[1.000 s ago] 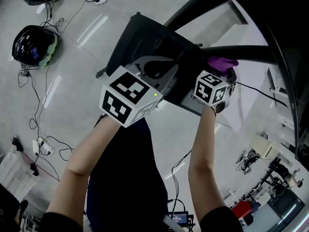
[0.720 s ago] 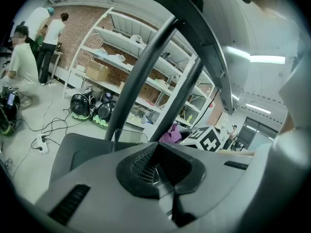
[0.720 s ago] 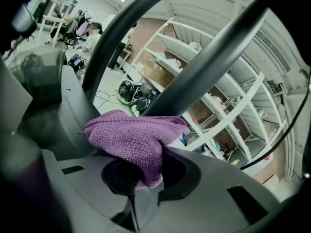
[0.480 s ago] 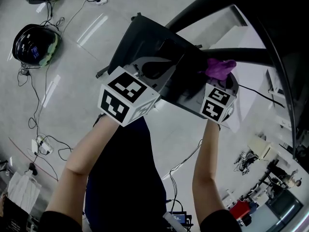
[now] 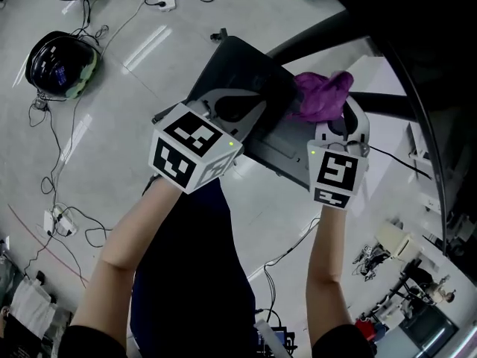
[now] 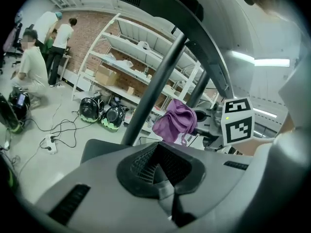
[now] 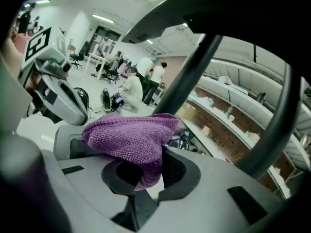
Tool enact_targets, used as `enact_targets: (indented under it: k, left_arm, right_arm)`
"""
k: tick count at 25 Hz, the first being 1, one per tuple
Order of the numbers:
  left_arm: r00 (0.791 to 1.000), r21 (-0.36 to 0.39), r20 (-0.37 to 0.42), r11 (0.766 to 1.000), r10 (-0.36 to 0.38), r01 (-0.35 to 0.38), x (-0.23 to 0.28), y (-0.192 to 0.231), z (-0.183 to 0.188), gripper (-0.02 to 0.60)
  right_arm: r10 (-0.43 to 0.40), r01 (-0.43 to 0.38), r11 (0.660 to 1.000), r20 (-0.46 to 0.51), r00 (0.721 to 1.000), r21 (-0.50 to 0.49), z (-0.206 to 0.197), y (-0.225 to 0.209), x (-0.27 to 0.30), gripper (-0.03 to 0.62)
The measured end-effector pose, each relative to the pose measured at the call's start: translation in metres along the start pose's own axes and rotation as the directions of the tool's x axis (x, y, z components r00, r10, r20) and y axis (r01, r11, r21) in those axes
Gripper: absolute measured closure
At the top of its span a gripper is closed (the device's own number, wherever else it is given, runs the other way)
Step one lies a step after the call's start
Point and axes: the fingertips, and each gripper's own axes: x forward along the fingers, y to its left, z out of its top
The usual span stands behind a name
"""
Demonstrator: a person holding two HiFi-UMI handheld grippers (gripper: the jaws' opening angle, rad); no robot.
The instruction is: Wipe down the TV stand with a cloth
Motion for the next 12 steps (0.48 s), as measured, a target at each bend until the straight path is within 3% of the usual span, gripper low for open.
enact_targets:
  k: [7,12]
  left_arm:
    - [0.996,-0.042,0.035,0.996,0.08,-0.079,-0.031,0.046,0.007,0.575]
    - [0.989,-0.074,0.042,0.987,0.145,-0.141,-0.054,0.073,0.0,0.575]
  right_arm:
    - [0.179,-0.162,0.971,0.09,0.98,-0.175,0.077,0.046,0.036,0.519]
    - [0.331,-0.305,0.915,0.062,0.941,-0.264,0.102,0.087,0.067,0.519]
